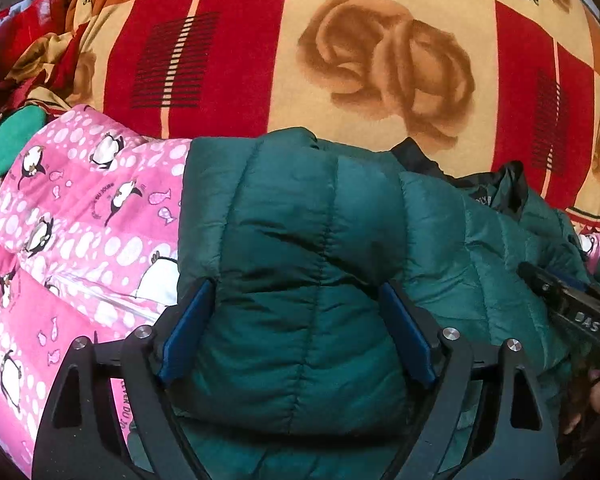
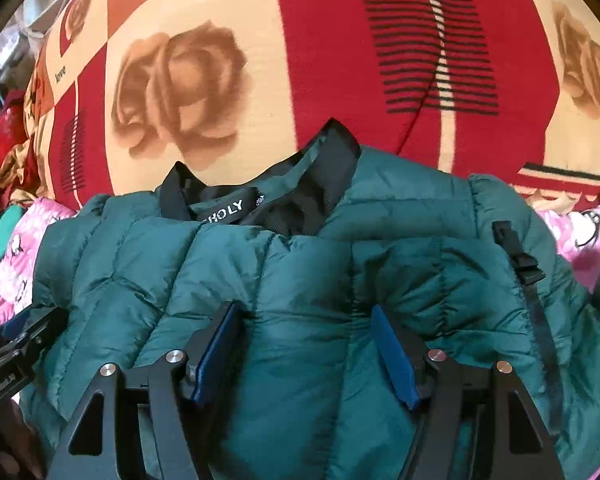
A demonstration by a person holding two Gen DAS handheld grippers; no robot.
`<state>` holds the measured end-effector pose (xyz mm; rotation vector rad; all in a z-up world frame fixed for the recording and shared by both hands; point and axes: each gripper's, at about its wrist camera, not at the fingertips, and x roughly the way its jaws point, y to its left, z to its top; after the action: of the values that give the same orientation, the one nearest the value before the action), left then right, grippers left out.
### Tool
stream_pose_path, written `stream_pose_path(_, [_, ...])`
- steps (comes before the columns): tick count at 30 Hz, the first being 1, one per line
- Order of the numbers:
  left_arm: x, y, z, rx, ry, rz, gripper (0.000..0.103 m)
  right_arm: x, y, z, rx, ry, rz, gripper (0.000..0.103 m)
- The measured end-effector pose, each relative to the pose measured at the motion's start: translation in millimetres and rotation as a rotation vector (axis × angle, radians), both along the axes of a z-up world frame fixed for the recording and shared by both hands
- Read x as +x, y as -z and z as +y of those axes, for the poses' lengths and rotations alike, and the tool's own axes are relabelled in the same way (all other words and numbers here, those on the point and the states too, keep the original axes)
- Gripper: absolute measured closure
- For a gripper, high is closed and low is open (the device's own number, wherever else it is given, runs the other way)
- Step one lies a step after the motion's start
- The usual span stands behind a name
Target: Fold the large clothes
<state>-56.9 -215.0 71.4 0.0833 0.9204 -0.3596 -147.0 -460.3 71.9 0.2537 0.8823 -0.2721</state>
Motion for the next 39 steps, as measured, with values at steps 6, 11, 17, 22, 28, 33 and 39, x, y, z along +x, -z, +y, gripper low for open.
stream_pose_path(6, [-1.5,3.0,1.0,-0.007,-0.010,-0.005,0.016,-38.5,-20.9,-1.8,0.001,0.002,-0.019,0.038])
stream_pose_path(11, [-2.7,5.1,1.3,-0.014,-0.017,-0.012,0.014,-56.4,3.1,-15.7,-0.006,0.032,0.037,0.038])
stream_pose_path(17, [-5.1,7.5,-0.3,-0.004,-0.014,-0.024,0.012,-52.3,8.3,-13.5,-0.026,0.027,0.060,0.037])
stream_pose_path(22, [-5.2,8.8,-0.6,-0.004,-0.015,-0.029,0.012,-60.1,-3.1,-9.4,-0.008,0.051,0.016,0.037])
stream_pose_path(28, [-6.4,8.9,-0.6,-0.002,-0.012,-0.036,0.011,-57.9,14.1,-12.0,-0.024,0.050,0.045,0.030])
stream_pose_path(33, [-11.6,1.3,1.2,0.012,-0.011,-0.027,0.011,-64.2,-1.9,-5.7,-0.016,0.060,0.030,0.030])
stream_pose_path(39, [-31.5,-18.3,6.6,-0.010,-0.018,-0.035,0.011,-84.0,-22.2,10.2,-0.015,0.052,-0.020,0.030])
